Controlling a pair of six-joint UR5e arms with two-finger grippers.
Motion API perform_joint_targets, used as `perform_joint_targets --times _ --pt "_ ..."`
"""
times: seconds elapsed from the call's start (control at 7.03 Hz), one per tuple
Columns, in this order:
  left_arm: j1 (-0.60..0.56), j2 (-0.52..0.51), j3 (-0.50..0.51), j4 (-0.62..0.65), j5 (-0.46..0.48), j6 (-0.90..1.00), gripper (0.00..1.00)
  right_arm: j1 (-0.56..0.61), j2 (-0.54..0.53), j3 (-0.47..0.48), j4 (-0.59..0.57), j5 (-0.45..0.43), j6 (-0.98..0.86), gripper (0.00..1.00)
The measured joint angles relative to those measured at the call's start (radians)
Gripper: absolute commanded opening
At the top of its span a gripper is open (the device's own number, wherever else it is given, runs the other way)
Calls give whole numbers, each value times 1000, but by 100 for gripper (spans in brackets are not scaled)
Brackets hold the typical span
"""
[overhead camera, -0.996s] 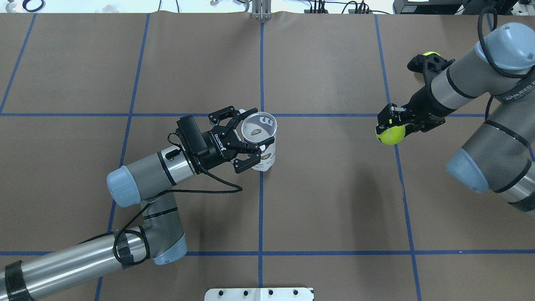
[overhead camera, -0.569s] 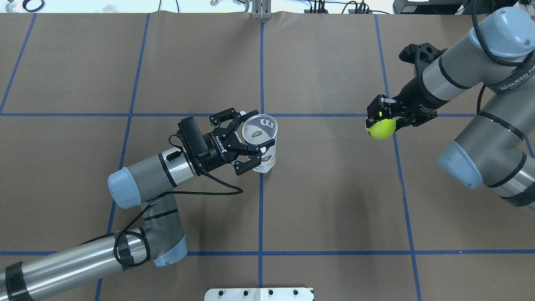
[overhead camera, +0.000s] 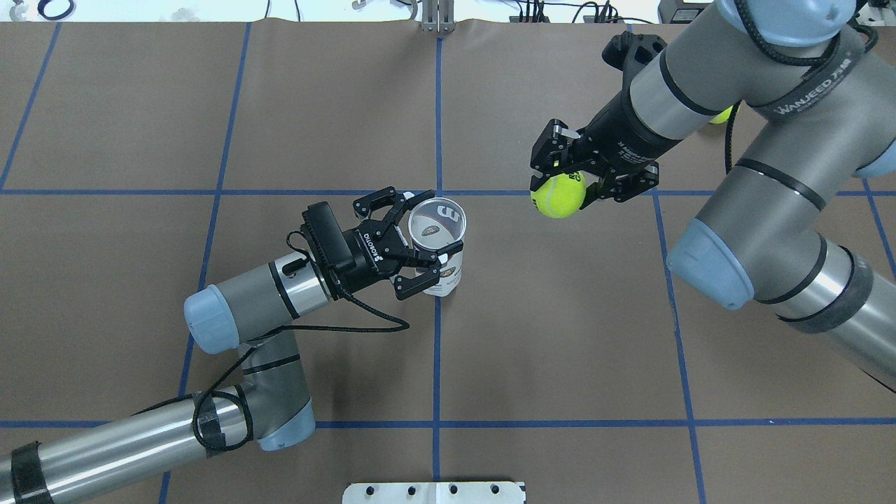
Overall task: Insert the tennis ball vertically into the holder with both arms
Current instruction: 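Carry the ball with the right gripper over the can's open top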
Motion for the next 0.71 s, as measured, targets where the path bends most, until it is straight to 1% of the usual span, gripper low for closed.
perform_joint_targets --times 0.14,0.43,0.71 --pt "0 0 0 0 0 0 86 -15 23 -1 0 -7 28 1" --pt "1 0 0 0 0 -1 86 -67 73 -8 -2 -61 84 2" --pt "2 0 0 0 0 -2 87 -97 100 -6 -2 -87 127 9"
